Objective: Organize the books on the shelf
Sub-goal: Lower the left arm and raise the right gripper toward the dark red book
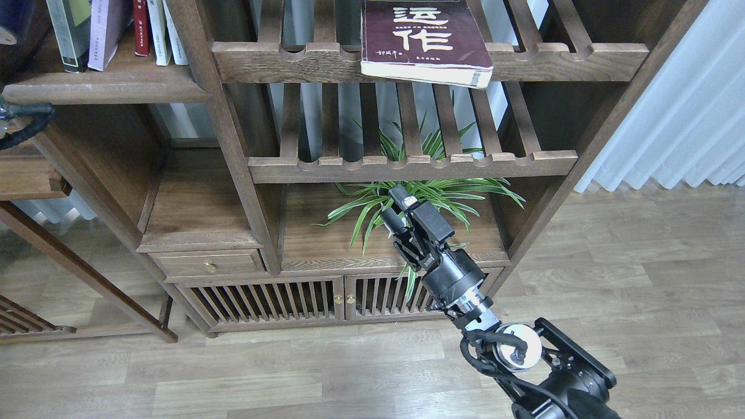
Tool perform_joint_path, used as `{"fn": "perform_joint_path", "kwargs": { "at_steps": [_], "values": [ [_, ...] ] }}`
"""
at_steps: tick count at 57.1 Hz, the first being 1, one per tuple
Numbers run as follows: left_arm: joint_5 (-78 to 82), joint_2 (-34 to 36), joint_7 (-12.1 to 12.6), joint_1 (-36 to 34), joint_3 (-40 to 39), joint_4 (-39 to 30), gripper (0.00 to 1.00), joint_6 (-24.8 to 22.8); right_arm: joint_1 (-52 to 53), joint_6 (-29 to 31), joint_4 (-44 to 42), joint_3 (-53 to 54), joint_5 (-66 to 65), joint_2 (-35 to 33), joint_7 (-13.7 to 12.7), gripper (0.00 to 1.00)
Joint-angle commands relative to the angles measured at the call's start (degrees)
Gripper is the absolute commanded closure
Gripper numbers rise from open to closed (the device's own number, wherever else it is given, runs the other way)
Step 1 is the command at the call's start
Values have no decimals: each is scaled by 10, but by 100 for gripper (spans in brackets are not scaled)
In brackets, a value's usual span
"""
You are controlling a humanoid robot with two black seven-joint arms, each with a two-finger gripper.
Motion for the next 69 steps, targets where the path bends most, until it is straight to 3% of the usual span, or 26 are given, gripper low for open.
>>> {"fn": "perform_joint_path", "kwargs": {
  "at_steps": [1,13,17,26,35,41,50,53,69],
  "values": [
    [-43,1,0,44,-33,-74,59,6,2,0,18,3,0,0,2,18],
    [-85,-7,0,164,-108,-192,59,6,5,0,68,26,2,8,17,18],
    [-95,-9,4,183,-121,-219,53,5,5,0,89,28,2,8,24,18],
    [-142,-46,4,210,-135,-265,51,5,13,0,116,27,2,12,47,18],
    [-161,-90,8,222,-140,-299,43,4,38,0,126,27,3,18,64,18],
    [-165,-133,8,258,-143,-322,28,4,68,-2,126,27,2,22,82,18],
    [-168,-184,6,299,-158,-343,20,-6,81,-66,126,27,2,25,91,18],
    [-169,-201,6,306,-161,-343,14,-17,83,-76,126,27,2,25,91,18],
    [-201,-261,9,360,-151,-342,13,-141,108,-131,124,38,1,24,97,18]
  ]
}}
